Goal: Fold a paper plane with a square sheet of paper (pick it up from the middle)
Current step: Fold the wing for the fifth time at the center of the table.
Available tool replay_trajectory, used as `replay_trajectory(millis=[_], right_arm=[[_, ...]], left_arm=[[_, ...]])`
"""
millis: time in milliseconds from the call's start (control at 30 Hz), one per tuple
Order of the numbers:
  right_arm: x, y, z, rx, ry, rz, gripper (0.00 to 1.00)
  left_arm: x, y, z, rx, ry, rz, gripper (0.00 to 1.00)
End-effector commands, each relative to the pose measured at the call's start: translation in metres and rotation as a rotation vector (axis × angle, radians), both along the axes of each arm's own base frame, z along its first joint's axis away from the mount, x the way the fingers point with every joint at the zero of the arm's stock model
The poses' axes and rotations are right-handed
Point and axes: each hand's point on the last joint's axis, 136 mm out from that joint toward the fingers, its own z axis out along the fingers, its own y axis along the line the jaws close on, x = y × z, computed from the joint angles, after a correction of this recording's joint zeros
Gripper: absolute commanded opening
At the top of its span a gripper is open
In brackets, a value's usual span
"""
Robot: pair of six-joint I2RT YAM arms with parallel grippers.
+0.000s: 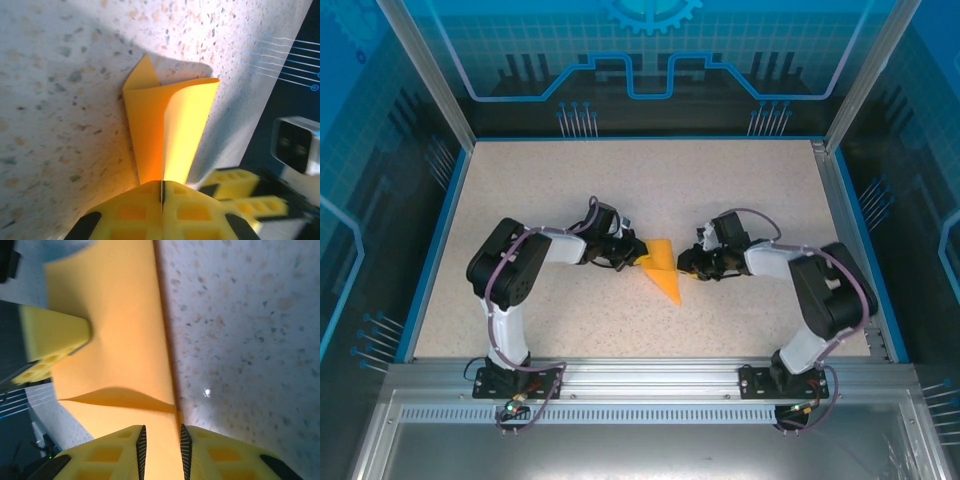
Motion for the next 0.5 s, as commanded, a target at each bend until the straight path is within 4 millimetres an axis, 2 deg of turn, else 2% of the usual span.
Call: replay_trajectory(millis=[0,100,133,233,333,467], right_arm=[[-0.002,-0.015,0.022,-0.13,-0.155,0.012,0.32],[-0.007,-0.008,0.039,-0.218,-0.316,0.087,0.39],[-0.012,0.0,0.043,-0.258,-0.387,0.131,0.45],[-0.024,0.024,0.051,-0.392,-0.602,0.257,0.47],[-0.034,0.041,0.047,-0.541,-0.728,0.341,0.47],[-0.038,0.051,0.032,-0.732,-0.802,0.414,0.46]], left_arm=[[0.007,0.01,0.017,0.032,-0.035,0.045,0.02],[0.009,0.011,0.021,0.04,-0.046,0.055,0.02],[0.009,0.01,0.022,0.034,-0.047,0.054,0.02],[0.011,0.008,0.025,0.019,-0.047,0.053,0.02],[0.012,0.007,0.027,0.019,-0.049,0.051,0.02],[0.011,0.007,0.026,0.014,-0.043,0.048,0.03]])
